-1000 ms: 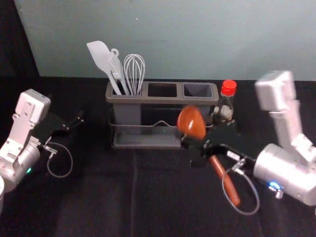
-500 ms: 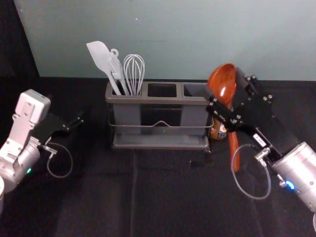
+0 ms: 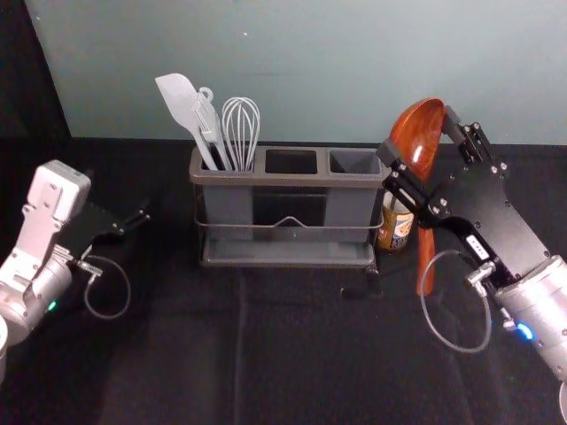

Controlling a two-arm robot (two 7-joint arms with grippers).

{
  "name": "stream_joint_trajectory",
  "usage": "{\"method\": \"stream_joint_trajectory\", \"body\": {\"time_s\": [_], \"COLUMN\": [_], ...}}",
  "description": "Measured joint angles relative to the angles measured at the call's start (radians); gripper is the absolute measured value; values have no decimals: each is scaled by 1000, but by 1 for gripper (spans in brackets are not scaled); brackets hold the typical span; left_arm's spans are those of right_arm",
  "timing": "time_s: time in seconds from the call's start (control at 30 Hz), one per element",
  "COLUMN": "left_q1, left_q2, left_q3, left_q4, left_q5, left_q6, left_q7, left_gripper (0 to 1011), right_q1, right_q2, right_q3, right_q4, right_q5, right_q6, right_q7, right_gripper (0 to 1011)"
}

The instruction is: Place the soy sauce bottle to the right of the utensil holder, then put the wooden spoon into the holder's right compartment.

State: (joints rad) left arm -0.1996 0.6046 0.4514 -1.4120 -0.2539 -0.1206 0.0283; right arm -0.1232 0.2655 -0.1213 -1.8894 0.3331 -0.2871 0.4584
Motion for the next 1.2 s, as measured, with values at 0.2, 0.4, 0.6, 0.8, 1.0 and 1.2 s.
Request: {"method": "stream_joint_trajectory", "body": {"time_s": [0.2,0.4,0.6,0.8,1.0,1.2], "left_q1": [0,0,0,0,0,0], "left_q2": [0,0,0,0,0,0], "left_q3": [0,0,0,0,0,0], "left_q4": [0,0,0,0,0,0], "left_q5": [0,0,0,0,0,0], "left_q6": [0,0,0,0,0,0], "left_q7": [0,0,0,0,0,0], "left_gripper": [1005,1005,1005,1005,1005,1005], "right_q1": [0,1,1,30,140,279], "right_q2": [-2,-3,-2,0,13,18], "right_q3": [0,0,0,-4,-34,-78], "right_q4": [2,3,3,21,92,215], "right_q5": [0,0,1,23,37,52], "right_q6": [-1,-4,-7,-4,22,27], "right_q7": [1,1,2,-8,4,51], "right_gripper": [837,837,837,837,837,837]}}
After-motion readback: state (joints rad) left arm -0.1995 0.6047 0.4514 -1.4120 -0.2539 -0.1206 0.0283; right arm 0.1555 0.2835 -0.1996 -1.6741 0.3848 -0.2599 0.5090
